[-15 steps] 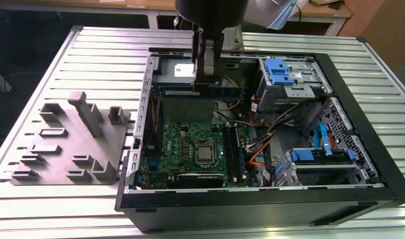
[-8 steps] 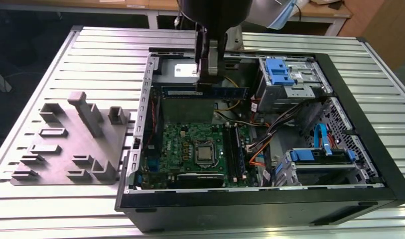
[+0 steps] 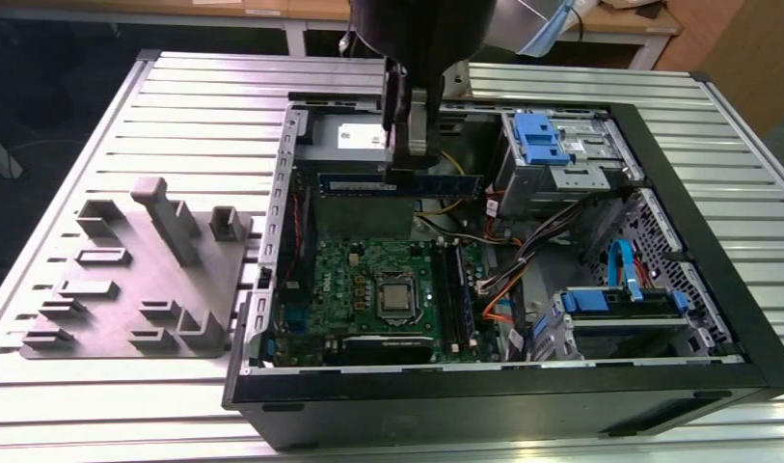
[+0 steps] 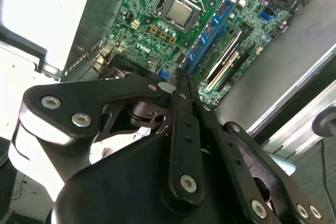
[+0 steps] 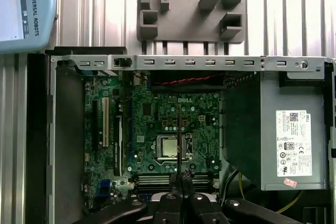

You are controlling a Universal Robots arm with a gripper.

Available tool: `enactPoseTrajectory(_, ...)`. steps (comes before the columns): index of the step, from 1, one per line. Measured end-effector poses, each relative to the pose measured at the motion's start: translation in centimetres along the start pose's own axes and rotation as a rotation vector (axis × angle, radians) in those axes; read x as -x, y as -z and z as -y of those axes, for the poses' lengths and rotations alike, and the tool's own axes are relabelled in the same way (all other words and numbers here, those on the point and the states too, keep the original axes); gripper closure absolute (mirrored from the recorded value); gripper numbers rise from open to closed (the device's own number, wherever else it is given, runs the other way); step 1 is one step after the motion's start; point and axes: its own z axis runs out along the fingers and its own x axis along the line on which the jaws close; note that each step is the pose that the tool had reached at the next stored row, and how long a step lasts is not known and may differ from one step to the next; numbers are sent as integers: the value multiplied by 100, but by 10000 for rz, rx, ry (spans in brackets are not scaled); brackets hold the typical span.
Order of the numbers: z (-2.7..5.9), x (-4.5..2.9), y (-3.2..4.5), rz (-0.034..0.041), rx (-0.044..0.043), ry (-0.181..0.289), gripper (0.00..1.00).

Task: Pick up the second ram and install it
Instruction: 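Pick up the second ram and move it above second insertion slot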

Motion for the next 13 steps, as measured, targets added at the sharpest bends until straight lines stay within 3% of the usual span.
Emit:
enactPoseTrajectory(6,132,0,-42,0,53,-3,92)
enactPoseTrajectory(13,186,-5,-162,0,64,-3,92)
